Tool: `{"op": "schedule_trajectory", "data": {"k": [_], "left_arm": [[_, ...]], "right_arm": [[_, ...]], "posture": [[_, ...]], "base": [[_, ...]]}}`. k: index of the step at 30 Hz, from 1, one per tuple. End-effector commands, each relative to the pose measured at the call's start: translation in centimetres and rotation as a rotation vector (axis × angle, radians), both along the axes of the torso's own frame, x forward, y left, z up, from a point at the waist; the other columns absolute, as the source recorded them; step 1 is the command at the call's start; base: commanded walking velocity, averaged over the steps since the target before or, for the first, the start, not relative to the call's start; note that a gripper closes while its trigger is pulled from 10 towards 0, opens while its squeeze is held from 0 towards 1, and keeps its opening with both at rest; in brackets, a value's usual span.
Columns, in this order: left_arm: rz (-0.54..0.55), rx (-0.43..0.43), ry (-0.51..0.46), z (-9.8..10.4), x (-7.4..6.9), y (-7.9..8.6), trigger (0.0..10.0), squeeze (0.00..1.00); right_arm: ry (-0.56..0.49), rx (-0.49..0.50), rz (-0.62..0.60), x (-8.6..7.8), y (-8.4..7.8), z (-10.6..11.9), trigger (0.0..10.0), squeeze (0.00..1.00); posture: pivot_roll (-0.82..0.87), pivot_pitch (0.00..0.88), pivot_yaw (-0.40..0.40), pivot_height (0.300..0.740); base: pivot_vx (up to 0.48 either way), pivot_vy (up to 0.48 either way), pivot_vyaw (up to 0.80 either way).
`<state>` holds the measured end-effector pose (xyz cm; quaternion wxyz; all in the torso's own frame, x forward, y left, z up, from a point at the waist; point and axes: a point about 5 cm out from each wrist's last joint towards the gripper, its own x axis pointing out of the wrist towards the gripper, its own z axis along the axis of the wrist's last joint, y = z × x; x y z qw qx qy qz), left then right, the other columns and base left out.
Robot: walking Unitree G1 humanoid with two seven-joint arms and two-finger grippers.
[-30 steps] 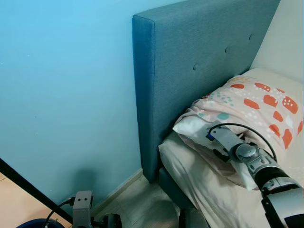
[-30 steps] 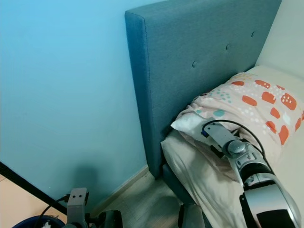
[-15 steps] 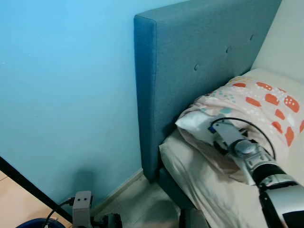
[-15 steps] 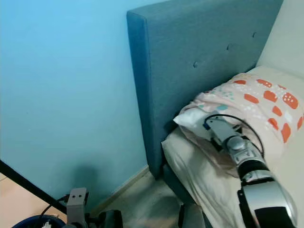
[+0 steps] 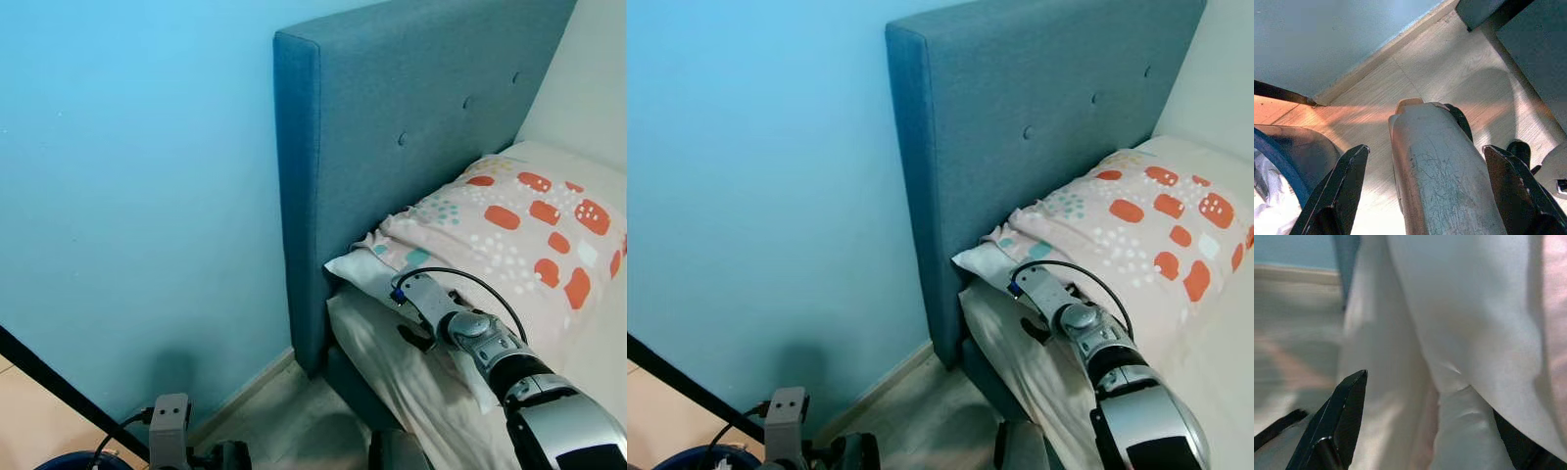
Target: Clean up the room
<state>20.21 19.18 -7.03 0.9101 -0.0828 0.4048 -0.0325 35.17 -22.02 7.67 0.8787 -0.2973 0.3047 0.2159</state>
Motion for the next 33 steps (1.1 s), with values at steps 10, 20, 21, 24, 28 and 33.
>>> {"op": "schedule_trajectory", "data": {"k": [10, 20, 21, 24, 28, 33], "left_arm": [[-0.054, -0.047, 0.113, -1.2, -2.0, -0.6, 10.0, 0.00], [-0.061, -0.040, 0.128, -1.2, -2.2, -0.2, 10.0, 0.00], [-0.060, -0.040, 0.129, -1.2, -2.2, -0.1, 10.0, 0.00], [-0.056, -0.041, 0.132, -1.3, -2.3, 0.0, 10.0, 0.00], [-0.052, -0.041, 0.136, -1.3, -2.5, 0.2, 10.0, 0.00], [-0.053, -0.039, 0.144, -1.4, -2.8, 0.3, 10.0, 0.00]], "right_arm": [[0.178, 0.324, 0.363, -1.5, 2.6, 0.8, 10.0, 0.00], [-0.054, 0.793, 0.482, -0.7, 5.1, 7.0, 10.0, 0.00], [-0.113, 0.828, 0.464, -0.3, 4.9, 7.8, 10.0, 0.00], [-0.217, 0.872, 0.323, 1.1, 3.9, 8.9, 10.0, 0.00], [-0.307, 0.815, 0.085, 2.5, 2.2, 8.9, 10.0, 0.00], [-0.352, 0.517, -0.244, 2.8, -0.6, 7.0, 10.0, 0.00]], "posture": [[-0.12, 0.088, -0.020, 0.596], [-0.11, 0.076, -0.011, 0.596], [-0.11, 0.077, -0.012, 0.596], [-0.11, 0.076, -0.011, 0.596], [-0.11, 0.077, -0.009, 0.596], [-0.11, 0.076, -0.007, 0.596]], "base": [[0.000, 0.000, 0.00], [0.000, 0.000, 0.00], [0.000, 0.000, 0.00], [0.000, 0.000, 0.00], [0.000, 0.000, 0.00], [0.000, 0.000, 0.00]]}}
